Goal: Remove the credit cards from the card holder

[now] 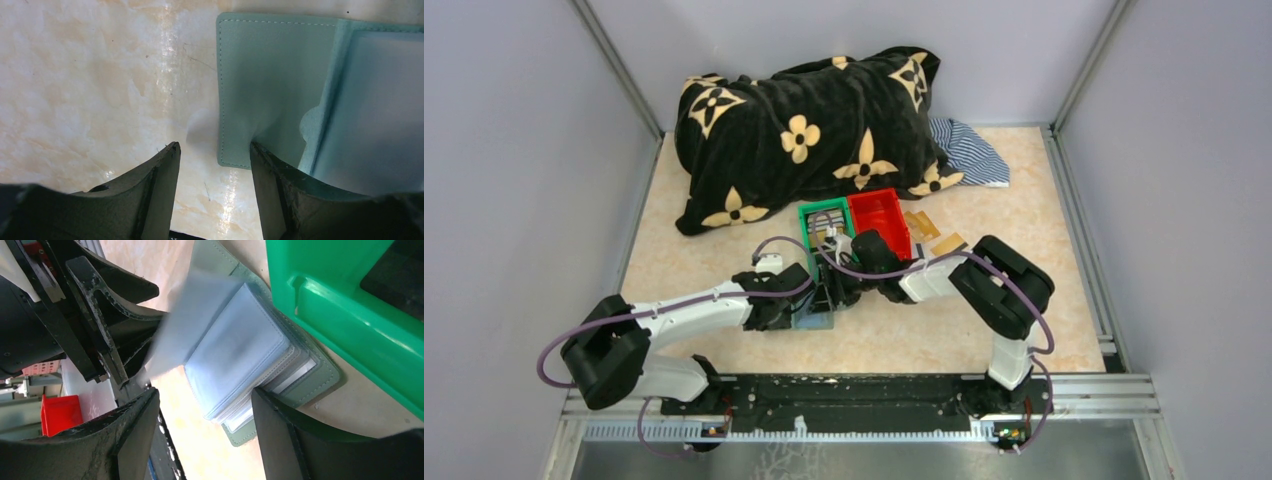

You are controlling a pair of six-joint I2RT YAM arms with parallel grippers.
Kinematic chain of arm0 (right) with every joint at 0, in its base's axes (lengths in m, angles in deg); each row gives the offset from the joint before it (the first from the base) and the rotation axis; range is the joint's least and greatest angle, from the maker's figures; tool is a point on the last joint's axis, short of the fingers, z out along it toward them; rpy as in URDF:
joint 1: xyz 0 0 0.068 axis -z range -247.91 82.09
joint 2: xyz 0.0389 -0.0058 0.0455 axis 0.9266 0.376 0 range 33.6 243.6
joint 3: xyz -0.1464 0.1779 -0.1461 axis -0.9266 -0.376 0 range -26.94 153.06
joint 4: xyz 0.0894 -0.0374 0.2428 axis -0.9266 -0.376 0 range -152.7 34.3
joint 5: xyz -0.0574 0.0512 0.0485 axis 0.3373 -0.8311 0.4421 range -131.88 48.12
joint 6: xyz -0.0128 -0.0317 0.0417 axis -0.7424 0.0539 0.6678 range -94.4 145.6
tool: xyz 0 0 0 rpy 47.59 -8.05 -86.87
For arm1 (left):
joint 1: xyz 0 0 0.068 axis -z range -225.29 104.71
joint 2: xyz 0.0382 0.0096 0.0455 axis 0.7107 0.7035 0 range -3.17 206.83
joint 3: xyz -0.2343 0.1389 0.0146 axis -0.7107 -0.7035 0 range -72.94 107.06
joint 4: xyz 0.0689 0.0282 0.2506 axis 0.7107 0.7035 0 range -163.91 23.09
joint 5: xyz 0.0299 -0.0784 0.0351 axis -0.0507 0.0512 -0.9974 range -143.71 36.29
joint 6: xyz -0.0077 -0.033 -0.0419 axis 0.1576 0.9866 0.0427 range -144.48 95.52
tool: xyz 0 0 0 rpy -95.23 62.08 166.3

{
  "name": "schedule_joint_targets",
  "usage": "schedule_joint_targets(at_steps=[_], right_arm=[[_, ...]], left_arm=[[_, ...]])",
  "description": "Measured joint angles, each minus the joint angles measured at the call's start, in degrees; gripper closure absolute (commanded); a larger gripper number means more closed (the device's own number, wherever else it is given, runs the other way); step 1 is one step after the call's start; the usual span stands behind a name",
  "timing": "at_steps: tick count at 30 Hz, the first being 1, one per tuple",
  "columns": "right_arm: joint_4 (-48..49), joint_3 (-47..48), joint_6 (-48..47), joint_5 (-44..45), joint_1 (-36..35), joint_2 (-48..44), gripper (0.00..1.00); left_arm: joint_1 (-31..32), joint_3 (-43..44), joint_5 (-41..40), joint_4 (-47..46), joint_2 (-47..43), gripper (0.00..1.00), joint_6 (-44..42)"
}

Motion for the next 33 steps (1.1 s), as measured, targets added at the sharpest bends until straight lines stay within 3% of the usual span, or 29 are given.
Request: schedule_joint_targets(at_steps=[8,14,25,33], right_arm=[[0.1,2.8,0.5,-0.4,-0.1,1.3,0.34],[3.1,4.0,2.2,-2.1,-0.2,1.4,0.5],[4.6,4.1,4.5,-5.7,-3.1,4.1,0.7],[4.9,5.4,4.9,-6.4,-3.1,5.7,0.72]], left_arm=[[0.0,-0.8,0.0,-0.7,-1.1,0.38,0.0],[0.0,-1.4,0.1,-1.2,-1.8,0.38,0.0],[0.0,-1.6,0.1,-1.5,-2.0,0.38,-0.5],[0.0,-1.9,1.4,-1.9,-4.1,0.36,0.9]])
